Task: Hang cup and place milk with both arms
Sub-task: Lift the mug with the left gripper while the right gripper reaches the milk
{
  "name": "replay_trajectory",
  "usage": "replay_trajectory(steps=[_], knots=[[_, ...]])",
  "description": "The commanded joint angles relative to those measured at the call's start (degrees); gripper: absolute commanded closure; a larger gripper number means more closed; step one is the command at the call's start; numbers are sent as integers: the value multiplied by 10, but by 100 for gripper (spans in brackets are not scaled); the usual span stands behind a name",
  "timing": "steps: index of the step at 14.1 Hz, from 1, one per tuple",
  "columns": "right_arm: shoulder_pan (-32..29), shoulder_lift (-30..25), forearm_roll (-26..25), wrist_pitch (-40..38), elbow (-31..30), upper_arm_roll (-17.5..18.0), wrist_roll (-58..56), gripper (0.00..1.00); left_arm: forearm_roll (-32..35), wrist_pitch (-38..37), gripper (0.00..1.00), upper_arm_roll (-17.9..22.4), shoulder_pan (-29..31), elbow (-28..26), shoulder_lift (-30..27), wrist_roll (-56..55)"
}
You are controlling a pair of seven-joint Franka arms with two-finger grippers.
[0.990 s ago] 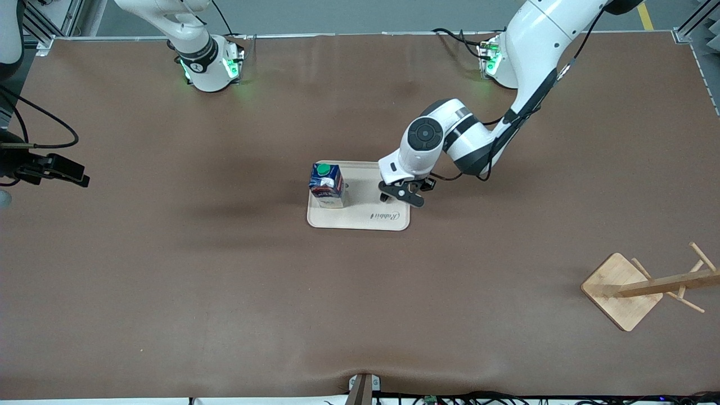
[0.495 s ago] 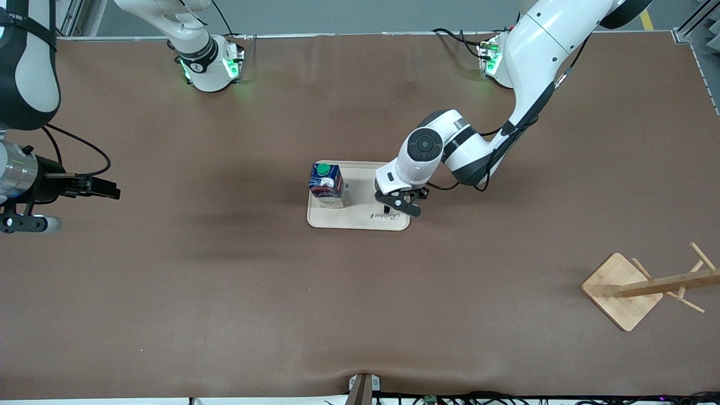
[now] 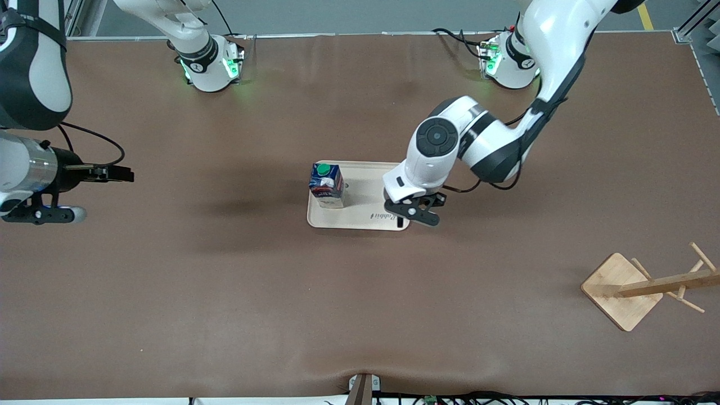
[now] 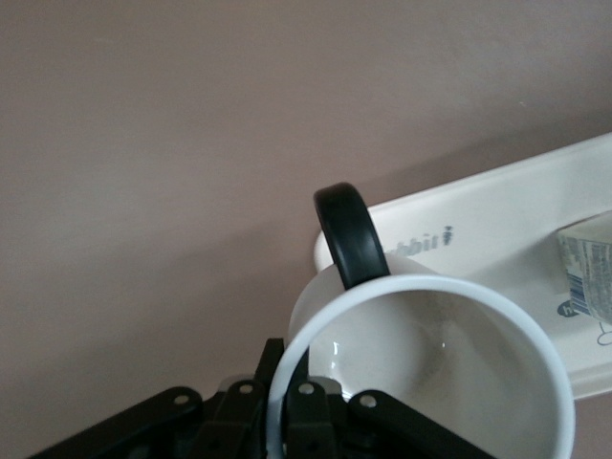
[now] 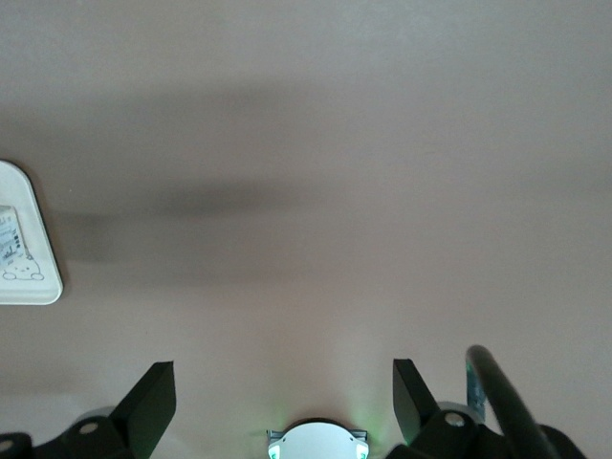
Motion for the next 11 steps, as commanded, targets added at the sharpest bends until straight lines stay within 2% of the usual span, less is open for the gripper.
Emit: replay_trajectory(steps=[1, 7, 11], knots=[[25, 3, 30, -6, 4, -2, 10, 0, 11, -69, 100, -2, 43, 35, -42, 26], [116, 11, 41, 13, -1, -2, 123, 0, -12, -97, 100, -5, 230, 33, -114, 359], [176, 31, 43, 47, -3, -2, 169, 0, -25, -93, 100, -4, 338, 33, -126, 521]])
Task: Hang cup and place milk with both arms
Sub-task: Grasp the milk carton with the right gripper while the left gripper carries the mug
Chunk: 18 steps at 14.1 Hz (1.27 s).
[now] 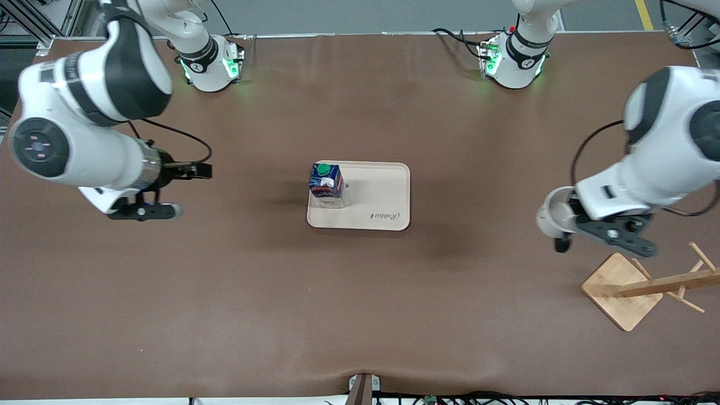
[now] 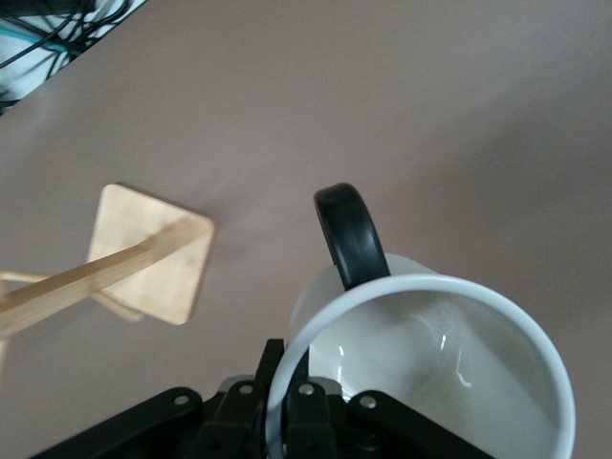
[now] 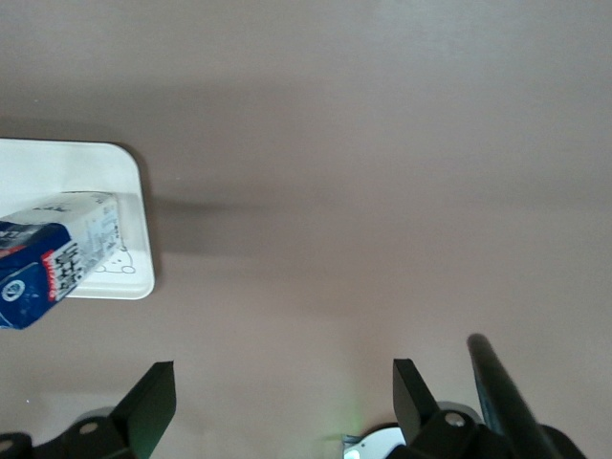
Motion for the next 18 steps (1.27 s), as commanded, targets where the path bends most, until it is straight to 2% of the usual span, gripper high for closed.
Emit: replay_trajectory(steps=[1, 6, 8, 10, 12, 15, 18], knots=[[35, 10, 6, 24, -5, -3, 50, 0, -12, -1, 100, -6, 53, -8, -16, 84], [100, 10, 7, 161, -99, -3, 131, 0, -28, 33, 100, -5, 119, -2, -9, 198], [128, 11, 25, 166, -98, -3, 178, 0, -42, 36, 100, -4, 135, -2, -7, 225], [143, 20, 75, 172, -97, -3, 180, 0, -43, 37, 100, -3, 141, -2, -4, 243], [168, 31, 92, 207, -95, -3, 184, 0, -43, 38, 100, -3, 151, -1, 2, 264], [223, 57, 78, 273, -90, -6, 276, 0, -52, 42, 100, -2, 155, 23, 19, 285], [229, 65, 21, 277, -95, -4, 285, 0, -53, 72, 100, -2, 169, 28, 33, 321]])
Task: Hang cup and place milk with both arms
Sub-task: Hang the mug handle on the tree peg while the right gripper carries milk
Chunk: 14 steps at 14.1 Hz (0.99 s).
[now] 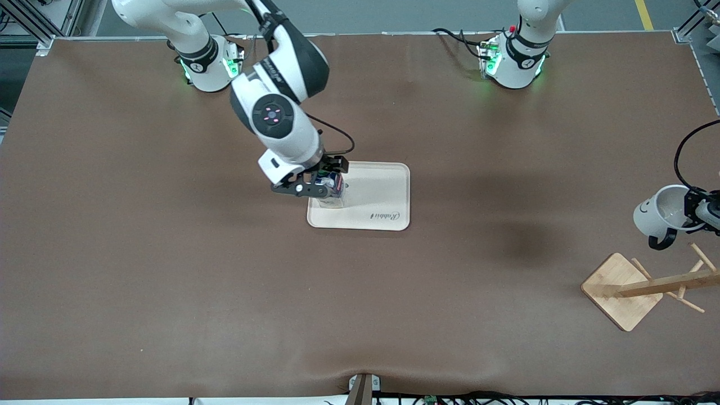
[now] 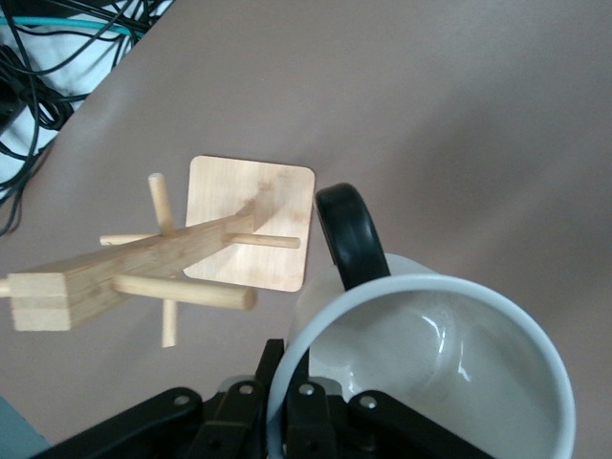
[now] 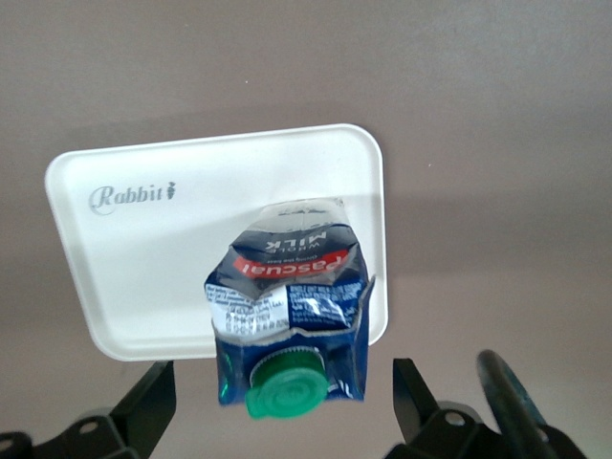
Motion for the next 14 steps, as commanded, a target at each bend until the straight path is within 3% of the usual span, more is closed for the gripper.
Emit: replay_trajectory(steps=[1, 6, 7, 9, 10, 14], knots=[[4, 4, -27, 0, -2, -5, 18, 0, -11, 19, 100, -4, 12, 18, 15, 42], [12, 15, -32, 32, -8, -6, 34, 0, -9, 27, 100, -2, 13, 38, 31, 64], [12, 19, -32, 31, -9, -6, 35, 18, -10, 27, 100, -2, 18, 46, 37, 76], [12, 19, -32, 28, -9, -6, 48, 80, -12, 27, 100, -2, 23, 49, 42, 88], [12, 19, -31, 26, -8, -5, 80, 100, -12, 27, 100, -2, 28, 49, 42, 92], [0, 8, -32, -28, 38, -14, 207, 100, -13, 29, 100, -2, 37, 50, 45, 112]])
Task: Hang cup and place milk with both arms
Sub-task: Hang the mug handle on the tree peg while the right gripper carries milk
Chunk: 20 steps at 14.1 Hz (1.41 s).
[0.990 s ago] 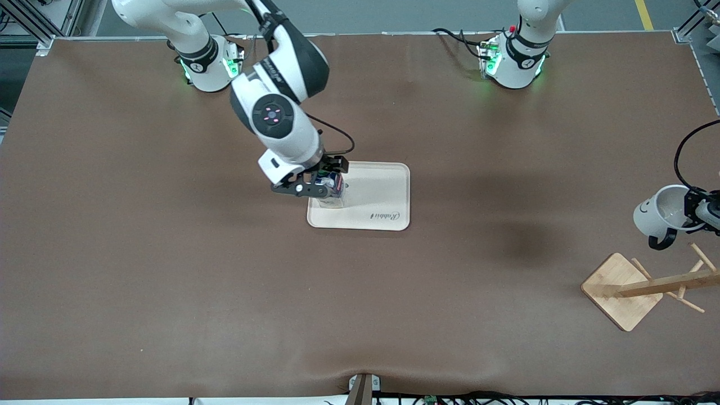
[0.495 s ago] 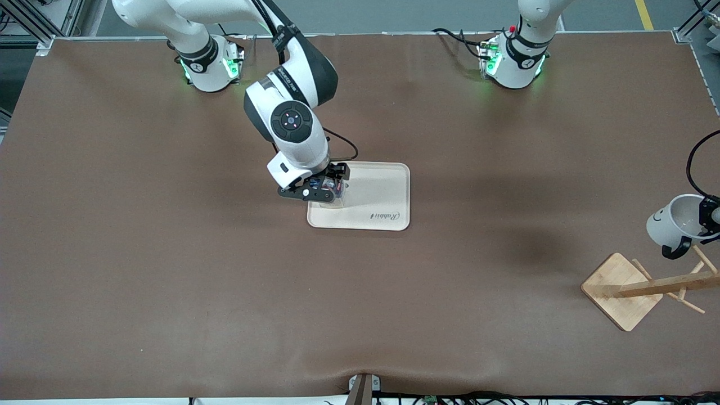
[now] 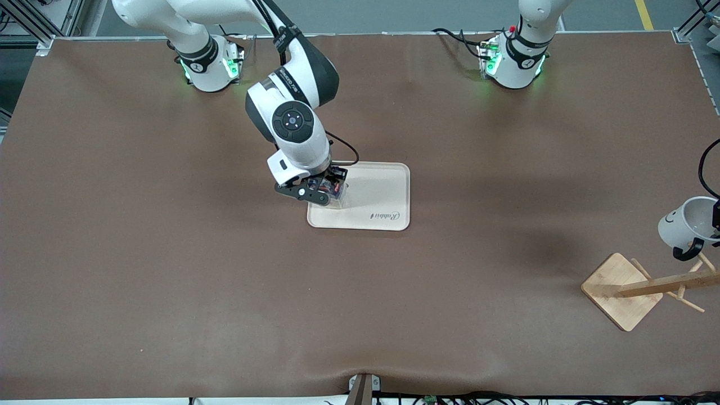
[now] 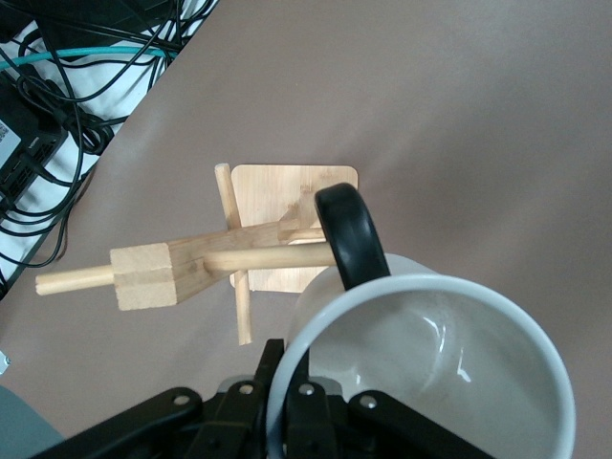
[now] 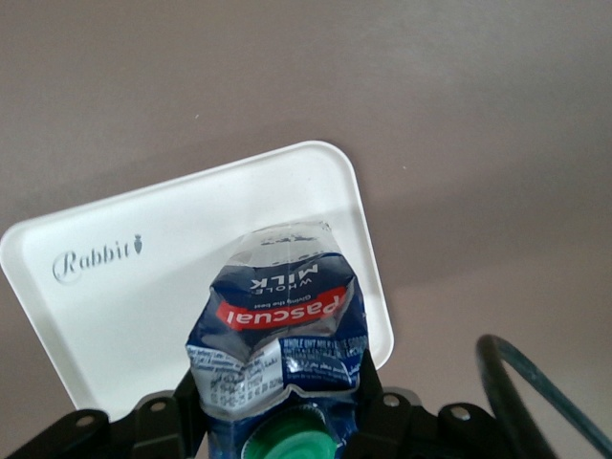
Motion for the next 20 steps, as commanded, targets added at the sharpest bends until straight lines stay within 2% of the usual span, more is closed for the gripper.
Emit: replay_trajectory(steps=[1, 3, 6, 8, 9, 10, 14, 16, 18, 20], knots=[[-17, -12, -9, -93, 72, -13, 78, 100, -12, 8, 100, -5, 11, 12, 10, 23], [-65, -6, -2, -187, 148, -12, 72, 100, -12, 28, 100, -5, 11, 12, 19, 23], [-124, -16, 21, -213, 161, -13, -44, 100, -12, 59, 100, -6, 9, 12, 35, 16], [-167, -29, 19, -236, 161, -13, -109, 100, -13, 61, 58, -8, 4, 12, 36, -17], [-189, -36, 21, -241, 161, -13, -143, 100, -24, 61, 43, -9, 4, 12, 36, -41], [-211, -44, 21, -241, 161, -13, -176, 100, -39, 61, 0, -9, 1, 12, 35, -54], [-305, -50, 4, -258, 141, -14, -370, 100, -55, 51, 0, -9, -14, 12, 21, -121], [-336, -50, -43, -253, 129, -14, -430, 100, -54, 50, 0, -13, -18, 9, 7, -163], [-375, -64, -51, -229, 78, -13, -463, 100, -47, 24, 0, -15, -24, 8, -11, -199], [-407, -99, -51, -134, -25, -13, -512, 100, -47, -4, 0, -23, -24, 8, -24, -232]])
